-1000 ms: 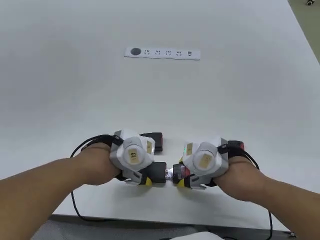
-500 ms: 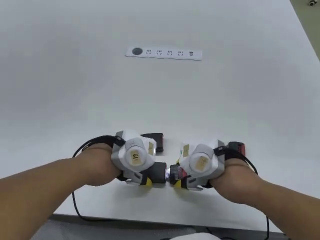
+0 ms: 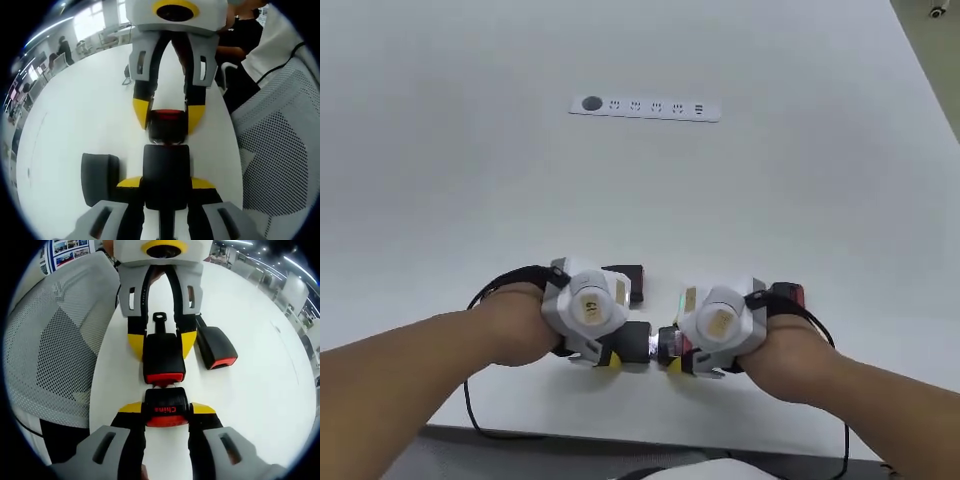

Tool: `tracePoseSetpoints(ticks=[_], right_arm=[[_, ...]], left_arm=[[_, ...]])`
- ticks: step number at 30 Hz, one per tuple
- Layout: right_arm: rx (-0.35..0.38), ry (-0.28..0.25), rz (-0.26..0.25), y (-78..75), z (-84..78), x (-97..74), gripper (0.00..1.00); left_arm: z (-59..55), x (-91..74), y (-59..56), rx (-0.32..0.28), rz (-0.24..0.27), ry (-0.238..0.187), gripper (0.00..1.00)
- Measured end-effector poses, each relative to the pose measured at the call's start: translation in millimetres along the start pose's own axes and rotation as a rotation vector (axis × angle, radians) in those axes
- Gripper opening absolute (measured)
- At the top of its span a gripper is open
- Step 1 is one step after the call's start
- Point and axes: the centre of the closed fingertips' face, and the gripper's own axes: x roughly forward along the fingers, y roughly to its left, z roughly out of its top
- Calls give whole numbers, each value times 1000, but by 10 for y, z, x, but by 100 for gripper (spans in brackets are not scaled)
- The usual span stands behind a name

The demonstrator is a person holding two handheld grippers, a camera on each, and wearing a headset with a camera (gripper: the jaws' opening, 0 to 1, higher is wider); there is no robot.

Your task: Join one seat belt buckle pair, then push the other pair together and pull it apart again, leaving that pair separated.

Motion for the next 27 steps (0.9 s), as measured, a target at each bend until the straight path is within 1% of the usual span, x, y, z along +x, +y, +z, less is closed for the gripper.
tracePoseSetpoints(ticks=[3, 5, 7, 10, 13, 15, 16, 17, 18, 19, 20, 23, 24, 25, 26, 27], right_arm=[[12, 8, 3, -14, -2, 1, 31], [13, 15, -3, 5, -5, -11, 32], [28, 26, 3, -12, -3, -9, 32], [34, 28, 13, -9, -2, -11, 33], [44, 28, 3, -1, -8, -13, 34], [41, 30, -23, 0, -12, -30, 35], [47, 38, -40, -13, -31, -48, 37], [52, 18, -60, -39, -4, -79, 39], [55, 12, -62, -44, 5, -91, 42], [83, -13, -67, -56, 35, -160, 41], [89, -20, -65, -55, 44, -179, 41], [97, -58, -62, -49, 109, -356, 40], [99, -60, -57, -42, 121, -410, 40], [148, -88, -31, -26, 158, -415, 40], [128, -81, -41, -64, 146, -438, 40], [94, -79, -46, -80, 160, -483, 39]], left_arm=[[-8, 4, 2, -7, -5, 13, 33], [-5, 0, -7, -9, 0, 24, 33], [-18, -5, 7, -23, 2, 39, 33], [-19, -5, 5, -18, 0, 41, 34], [-22, 4, 5, -30, 5, 33, 35], [-31, 4, 4, -42, 12, 34, 36], [-35, -9, -12, -45, 13, 30, 38], [-17, -40, -26, -46, 15, 19, 41], [-10, -52, -27, -46, 17, 15, 42], [49, -120, -5, -54, 34, -11, 42], [75, -152, 16, -60, 41, -26, 42], [150, -308, 59, -68, 56, -61, 44], [191, -360, 66, -59, 60, -78, 45], [258, -404, 48, -18, 42, -116, 46], [233, -428, 46, -17, 38, -101, 46], [216, -444, 83, -16, 44, -92, 46]])
